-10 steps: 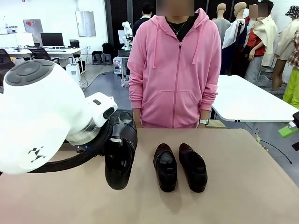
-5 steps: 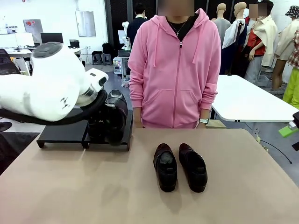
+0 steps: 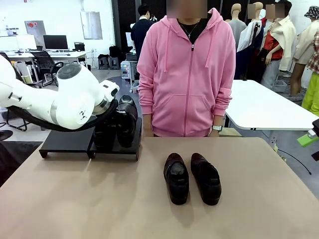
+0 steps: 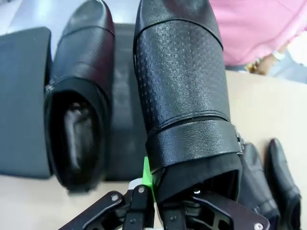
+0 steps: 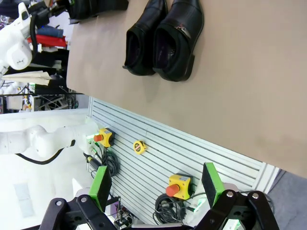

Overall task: Organize the shoes by placing them on the stand.
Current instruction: Place the Shoe from the middle of the table onto the Shoes Stand.

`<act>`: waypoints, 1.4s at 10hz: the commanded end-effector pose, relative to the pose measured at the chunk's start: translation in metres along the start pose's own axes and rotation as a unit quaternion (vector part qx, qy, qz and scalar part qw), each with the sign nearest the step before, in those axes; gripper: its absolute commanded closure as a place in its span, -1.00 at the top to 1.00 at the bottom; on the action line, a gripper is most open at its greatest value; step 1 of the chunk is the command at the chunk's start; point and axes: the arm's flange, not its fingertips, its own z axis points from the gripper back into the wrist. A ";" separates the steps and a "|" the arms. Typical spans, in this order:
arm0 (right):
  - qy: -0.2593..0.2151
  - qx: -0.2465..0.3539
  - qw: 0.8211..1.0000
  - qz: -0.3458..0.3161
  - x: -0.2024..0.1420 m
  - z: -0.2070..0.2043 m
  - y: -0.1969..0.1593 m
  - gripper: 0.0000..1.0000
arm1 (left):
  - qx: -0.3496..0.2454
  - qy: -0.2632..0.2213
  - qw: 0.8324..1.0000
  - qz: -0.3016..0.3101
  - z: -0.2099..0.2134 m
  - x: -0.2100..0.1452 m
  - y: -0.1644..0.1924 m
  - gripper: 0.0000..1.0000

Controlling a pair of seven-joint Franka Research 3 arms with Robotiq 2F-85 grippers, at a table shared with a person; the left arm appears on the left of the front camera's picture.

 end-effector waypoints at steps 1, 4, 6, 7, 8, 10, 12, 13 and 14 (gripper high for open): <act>-0.001 0.006 1.000 0.003 0.000 0.003 0.000 1.00 | 0.048 -0.025 0.998 0.013 -0.033 0.018 -0.013 -1.00; -0.001 0.006 1.000 0.003 0.000 0.003 0.000 1.00 | 0.060 0.001 0.998 0.018 -0.058 0.032 -0.011 -1.00; -0.001 0.006 1.000 0.003 0.000 0.003 0.000 1.00 | 0.057 0.008 0.998 0.013 -0.064 0.034 -0.013 -1.00; -0.001 0.006 1.000 0.003 0.000 0.003 0.000 1.00 | 0.059 0.012 0.998 0.012 -0.065 0.034 -0.012 -1.00; -0.001 0.006 1.000 0.003 0.000 0.003 0.000 1.00 | 0.066 0.018 0.998 0.012 -0.067 0.034 -0.011 -1.00; -0.001 0.006 1.000 0.003 0.000 0.003 0.000 1.00 | 0.068 0.023 0.997 0.010 -0.067 0.034 -0.011 -1.00; -0.001 0.006 1.000 0.003 0.000 0.003 0.000 1.00 | 0.067 0.035 0.997 0.001 -0.064 0.034 -0.013 0.48; -0.001 0.006 1.000 0.003 0.000 0.003 0.000 1.00 | 0.067 0.039 0.997 -0.002 -0.063 0.034 -0.014 1.00; -0.001 0.006 1.000 0.003 0.000 0.003 0.000 1.00 | 0.062 0.040 0.997 -0.005 -0.058 0.034 -0.015 1.00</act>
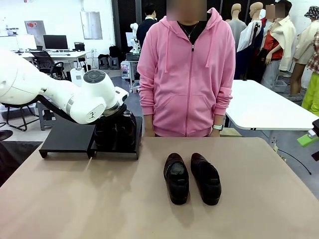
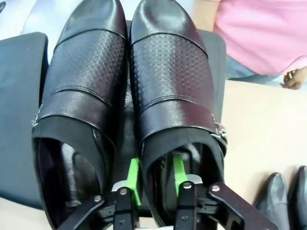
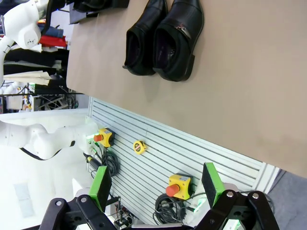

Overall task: Organize the shoes by placing them on the stand.
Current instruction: Place the Shoe from the middle of the table onto the Shoes Stand.

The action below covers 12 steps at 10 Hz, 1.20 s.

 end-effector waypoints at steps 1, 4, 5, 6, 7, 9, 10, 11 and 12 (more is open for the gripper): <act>-0.001 0.006 1.000 0.003 0.000 0.003 0.000 1.00 | 0.001 0.002 1.000 -0.006 0.015 0.007 0.001 1.00; -0.001 0.006 1.000 0.003 0.000 0.003 0.000 1.00 | -0.017 0.010 1.000 -0.012 0.063 -0.001 0.001 1.00; -0.001 0.006 1.000 0.003 0.000 0.003 0.000 1.00 | -0.013 0.028 0.999 -0.012 0.095 -0.009 -0.002 1.00; -0.001 0.006 1.000 0.003 0.000 0.003 0.000 1.00 | -0.006 0.049 0.999 -0.014 0.131 -0.021 -0.002 1.00; -0.001 0.006 1.000 0.003 0.000 0.003 0.000 1.00 | -0.009 0.093 0.995 -0.025 0.169 -0.037 0.002 1.00; -0.001 0.006 1.000 0.003 0.000 0.003 0.000 1.00 | -0.053 0.192 0.977 -0.082 0.237 -0.073 0.029 1.00; -0.001 0.006 1.000 0.003 0.000 0.003 0.000 1.00 | -0.080 0.223 0.965 -0.109 0.261 -0.091 0.048 1.00; -0.001 0.006 1.000 0.003 0.000 0.003 0.000 1.00 | -0.118 0.259 0.947 -0.146 0.282 -0.119 0.068 1.00; -0.001 0.006 1.000 0.003 0.000 0.003 0.000 1.00 | -0.146 0.263 0.944 -0.132 0.292 -0.154 0.087 1.00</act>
